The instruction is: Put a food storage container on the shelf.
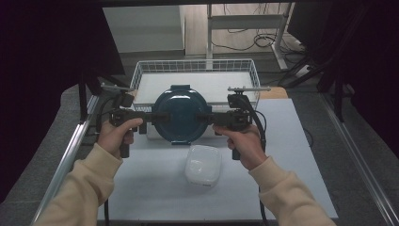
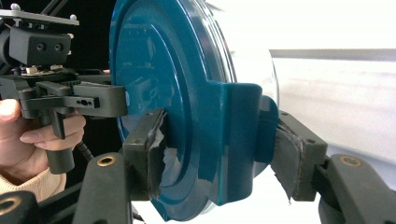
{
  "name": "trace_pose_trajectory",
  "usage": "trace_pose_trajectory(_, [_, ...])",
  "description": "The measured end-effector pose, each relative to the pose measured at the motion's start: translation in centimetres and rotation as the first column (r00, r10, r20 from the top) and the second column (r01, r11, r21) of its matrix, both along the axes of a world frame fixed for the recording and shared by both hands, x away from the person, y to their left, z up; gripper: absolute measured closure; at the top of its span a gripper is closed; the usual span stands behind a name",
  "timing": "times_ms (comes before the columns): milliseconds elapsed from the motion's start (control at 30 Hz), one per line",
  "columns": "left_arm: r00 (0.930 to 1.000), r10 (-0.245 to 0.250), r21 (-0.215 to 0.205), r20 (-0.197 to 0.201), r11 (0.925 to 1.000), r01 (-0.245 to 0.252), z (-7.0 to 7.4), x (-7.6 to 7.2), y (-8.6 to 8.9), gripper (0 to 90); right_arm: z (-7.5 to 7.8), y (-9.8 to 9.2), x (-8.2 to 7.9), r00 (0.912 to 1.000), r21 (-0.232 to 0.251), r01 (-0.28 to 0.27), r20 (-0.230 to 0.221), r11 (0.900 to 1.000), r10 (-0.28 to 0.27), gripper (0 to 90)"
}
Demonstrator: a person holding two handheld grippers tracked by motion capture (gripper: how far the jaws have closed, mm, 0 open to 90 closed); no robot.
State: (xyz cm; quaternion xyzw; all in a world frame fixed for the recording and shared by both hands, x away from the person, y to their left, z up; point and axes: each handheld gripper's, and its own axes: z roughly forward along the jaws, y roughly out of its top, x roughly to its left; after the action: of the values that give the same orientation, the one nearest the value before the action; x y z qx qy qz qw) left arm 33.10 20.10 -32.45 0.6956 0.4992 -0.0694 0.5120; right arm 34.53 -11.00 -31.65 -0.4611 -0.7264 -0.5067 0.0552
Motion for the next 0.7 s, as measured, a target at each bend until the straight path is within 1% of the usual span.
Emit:
trace_pose_trajectory(133, [1.0,-0.005,0.007,0.007,1.0,0.005,1.1,0.7,-0.3,34.9,1.0,-0.2,0.6,1.0,0.004,0.003,0.006,1.0,-0.003,40.7])
trace_pose_trajectory(233, [0.9997,-0.01,0.015,0.022,0.9998,0.01,2.0,1.2,-0.6,34.9,1.7,-0.5,1.0,0.9999,0.006,0.002,0.011,1.0,-0.002,40.7])
trace_pose_trajectory(333, [0.9996,-0.017,0.003,0.025,0.9999,0.016,2.6,1.9,-0.9,34.9,2.7,-0.8,1.5,0.9997,-0.002,0.005,0.025,1.0,-0.004,40.8])
trace_pose_trajectory(400, [0.9995,-0.021,-0.002,0.024,0.9998,0.021,2.9,2.4,-1.0,34.9,3.2,-1.0,1.8,0.9994,-0.005,0.009,0.035,1.0,-0.009,40.7])
trace_pose_trajectory(467, [0.9995,-0.021,-0.002,0.023,0.9998,0.021,3.1,2.8,-1.2,34.9,3.6,-1.2,2.2,0.9993,-0.009,0.01,0.035,1.0,-0.01,40.8])
trace_pose_trajectory(500, [0.9995,-0.022,0.001,0.024,0.9997,0.022,3.3,3.1,-1.3,34.9,3.8,-1.4,2.7,0.9995,-0.011,0.007,0.032,1.0,-0.007,40.7])
trace_pose_trajectory(533, [0.9994,-0.024,0.0,0.025,0.9997,0.024,3.4,3.3,-1.4,34.9,3.8,-1.4,2.7,0.9995,-0.011,0.007,0.032,1.0,-0.007,40.7])
trace_pose_trajectory(700, [0.9994,-0.027,-0.012,0.021,0.9996,0.027,3.7,4.8,-1.5,34.9,4.4,-1.7,4.0,0.999,-0.012,0.007,0.044,1.0,-0.007,41.0])
